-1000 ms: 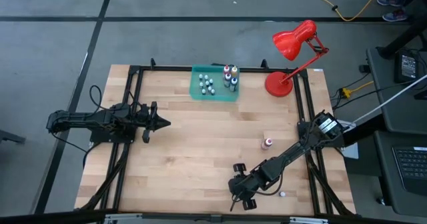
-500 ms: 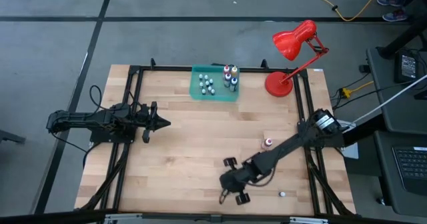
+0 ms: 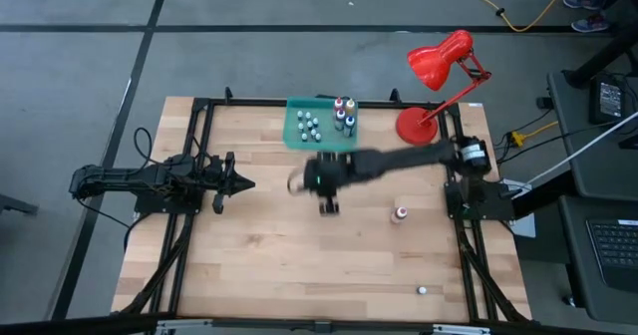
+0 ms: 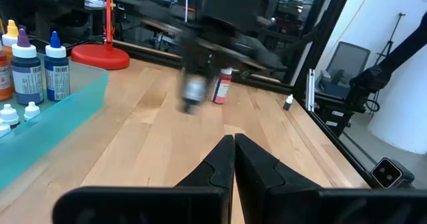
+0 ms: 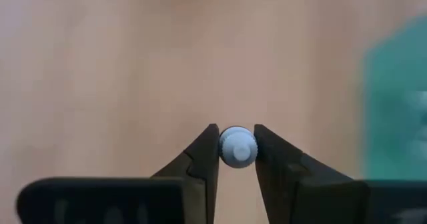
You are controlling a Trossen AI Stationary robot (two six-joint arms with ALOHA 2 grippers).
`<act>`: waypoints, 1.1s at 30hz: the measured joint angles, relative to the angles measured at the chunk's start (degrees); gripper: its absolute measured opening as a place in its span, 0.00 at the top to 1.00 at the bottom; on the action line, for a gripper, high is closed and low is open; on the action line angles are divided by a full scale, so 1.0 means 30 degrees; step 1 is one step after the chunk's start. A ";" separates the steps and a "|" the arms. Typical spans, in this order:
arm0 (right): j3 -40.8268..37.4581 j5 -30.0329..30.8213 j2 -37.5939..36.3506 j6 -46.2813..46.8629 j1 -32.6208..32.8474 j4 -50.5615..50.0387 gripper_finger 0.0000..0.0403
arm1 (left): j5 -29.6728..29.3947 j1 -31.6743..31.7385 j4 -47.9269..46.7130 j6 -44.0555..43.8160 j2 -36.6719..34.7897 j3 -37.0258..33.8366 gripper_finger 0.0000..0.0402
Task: Pick & Place food coloring
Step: Put the blue food coloring bottle into the bin
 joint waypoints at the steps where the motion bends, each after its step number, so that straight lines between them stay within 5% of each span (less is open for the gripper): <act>1: 0.0000 0.0003 0.0000 -0.0260 -0.0636 0.0341 0.79 | -0.0004 0.0004 0.0000 0.0000 0.0000 -0.0001 0.98; 16: -0.0015 -0.0101 -0.0321 -0.1570 -0.7930 0.2681 0.79 | -0.0004 -0.0003 0.0000 0.0000 0.0000 0.0000 0.98; 33: -0.0034 -0.0748 0.1620 -0.1840 -0.8464 0.4398 0.79 | -0.0004 -0.0002 0.0000 0.0000 -0.0002 0.0000 0.98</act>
